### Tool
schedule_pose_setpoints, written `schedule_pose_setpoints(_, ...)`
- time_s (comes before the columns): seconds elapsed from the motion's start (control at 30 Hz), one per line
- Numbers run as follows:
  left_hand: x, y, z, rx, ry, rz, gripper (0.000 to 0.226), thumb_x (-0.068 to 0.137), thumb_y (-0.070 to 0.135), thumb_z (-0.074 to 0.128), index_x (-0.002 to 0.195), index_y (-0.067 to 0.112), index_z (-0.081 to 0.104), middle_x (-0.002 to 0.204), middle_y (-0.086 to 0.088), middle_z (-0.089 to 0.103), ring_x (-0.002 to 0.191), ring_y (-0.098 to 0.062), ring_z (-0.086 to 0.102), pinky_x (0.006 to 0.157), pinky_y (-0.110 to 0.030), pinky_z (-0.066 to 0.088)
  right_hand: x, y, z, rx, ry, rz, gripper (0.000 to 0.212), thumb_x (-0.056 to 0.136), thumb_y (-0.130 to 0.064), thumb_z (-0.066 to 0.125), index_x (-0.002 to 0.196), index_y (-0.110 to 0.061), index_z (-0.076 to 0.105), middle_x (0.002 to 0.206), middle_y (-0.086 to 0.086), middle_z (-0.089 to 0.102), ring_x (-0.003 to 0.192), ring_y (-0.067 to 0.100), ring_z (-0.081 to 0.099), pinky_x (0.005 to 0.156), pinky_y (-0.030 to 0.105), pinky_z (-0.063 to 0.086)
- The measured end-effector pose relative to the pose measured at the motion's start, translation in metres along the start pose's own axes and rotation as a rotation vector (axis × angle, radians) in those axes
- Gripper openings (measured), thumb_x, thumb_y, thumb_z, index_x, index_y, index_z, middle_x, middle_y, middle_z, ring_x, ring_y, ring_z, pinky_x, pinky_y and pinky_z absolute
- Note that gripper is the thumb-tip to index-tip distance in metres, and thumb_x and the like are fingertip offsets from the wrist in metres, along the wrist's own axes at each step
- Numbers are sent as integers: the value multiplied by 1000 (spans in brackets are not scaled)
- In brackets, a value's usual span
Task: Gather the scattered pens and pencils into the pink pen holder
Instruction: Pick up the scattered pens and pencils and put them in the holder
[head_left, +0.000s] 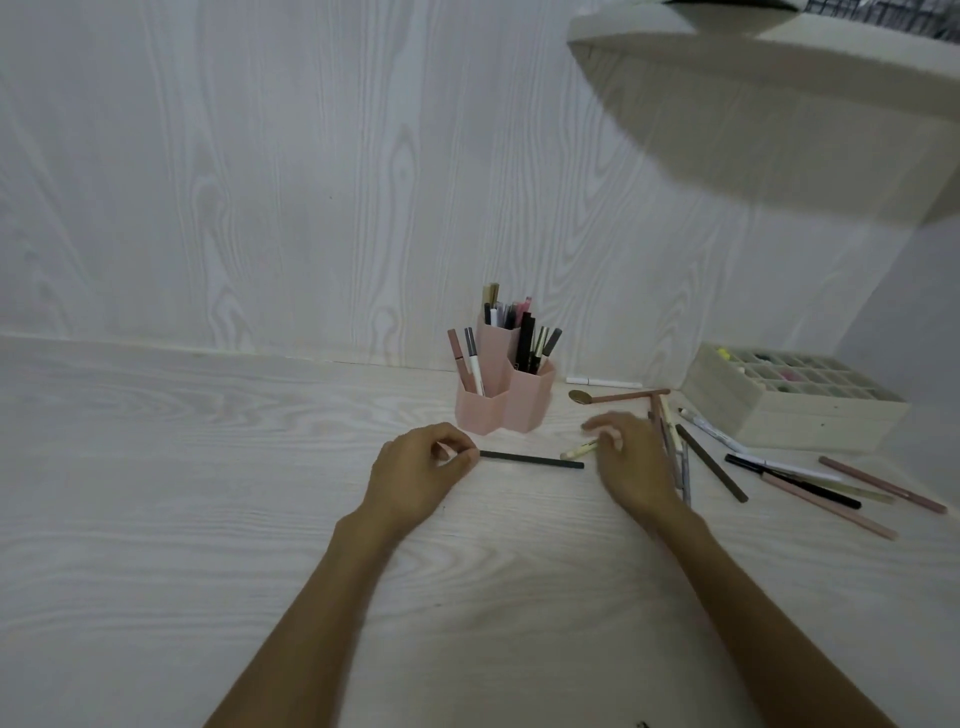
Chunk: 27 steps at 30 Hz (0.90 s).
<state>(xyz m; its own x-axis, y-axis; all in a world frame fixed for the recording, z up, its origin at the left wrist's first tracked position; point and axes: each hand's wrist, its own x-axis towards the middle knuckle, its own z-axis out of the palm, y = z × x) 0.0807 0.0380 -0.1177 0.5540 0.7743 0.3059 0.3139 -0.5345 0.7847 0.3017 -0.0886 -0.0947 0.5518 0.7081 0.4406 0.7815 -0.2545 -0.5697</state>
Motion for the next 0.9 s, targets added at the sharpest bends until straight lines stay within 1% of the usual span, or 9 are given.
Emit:
schedule_pose_setpoints(0.07,0,1,-1,-83,43,-18,4,82,43,64,80,41,67,81,31,64,78,7,56,62,-18,39,-12,12,6,-25,-67,-44,31,88,6,45,102,-12,67,110,7,65,112,26,53,99,32,38)
schedule_pose_setpoints(0.17,1,3,-4,-185,120,7,6,85,34,66,81,38,69,81,24,68,77,2,60,69,-20,47,-12,13,9,-92,-94,-109,30,88,1,50,106,-15,69,112,5,67,110,23,54,96,26,35)
schedule_pose_setpoints(0.3,1,16,-15,-386,211,17,8,85,26,69,89,32,72,86,10,73,85,-5,66,74,-19,50,-13,12,10,-132,-99,-201,25,88,-11,58,109,-19,69,111,3,68,107,22,55,94,34,41)
schedule_pose_setpoints(0.4,9,34,-31,-415,407,73,10,86,23,68,94,29,70,89,10,69,83,5,64,72,-10,49,-14,12,8,-117,-90,-225,23,88,-13,59,106,-21,70,108,2,68,104,22,55,92,34,42)
schedule_pose_setpoints(0.47,18,51,-46,-413,529,120,13,88,21,66,100,23,69,90,5,67,81,2,61,75,-18,50,-13,11,8,-114,-99,-238,21,88,-14,59,104,-23,70,106,-1,68,104,21,54,91,34,41)
schedule_pose_setpoints(0.53,33,72,-60,-363,636,185,16,90,21,64,105,19,68,91,4,65,81,0,59,78,-19,50,-14,13,8,-102,-122,-231,21,88,-15,58,102,-25,69,106,-4,67,106,20,52,92,36,41)
schedule_pose_setpoints(0.67,72,120,-86,-217,814,253,23,87,33,64,108,26,62,89,19,63,79,11,60,73,-6,44,-13,14,9,-68,-136,-204,21,89,-16,56,103,-27,66,108,-6,64,110,18,48,95,37,39)
schedule_pose_setpoints(0.8,102,145,-87,72,722,317,22,88,39,60,106,27,59,88,22,63,75,9,58,64,-7,36,-14,12,10,-69,-138,-209,22,89,-16,55,104,-27,66,109,-6,64,110,17,48,95,36,39)
schedule_pose_setpoints(0.9,116,144,-73,333,572,387,17,90,37,59,103,26,62,93,17,67,82,2,60,65,-15,38,-15,12,8,-65,-140,-203,22,89,-16,55,105,-27,66,109,-6,64,110,17,47,95,34,38)
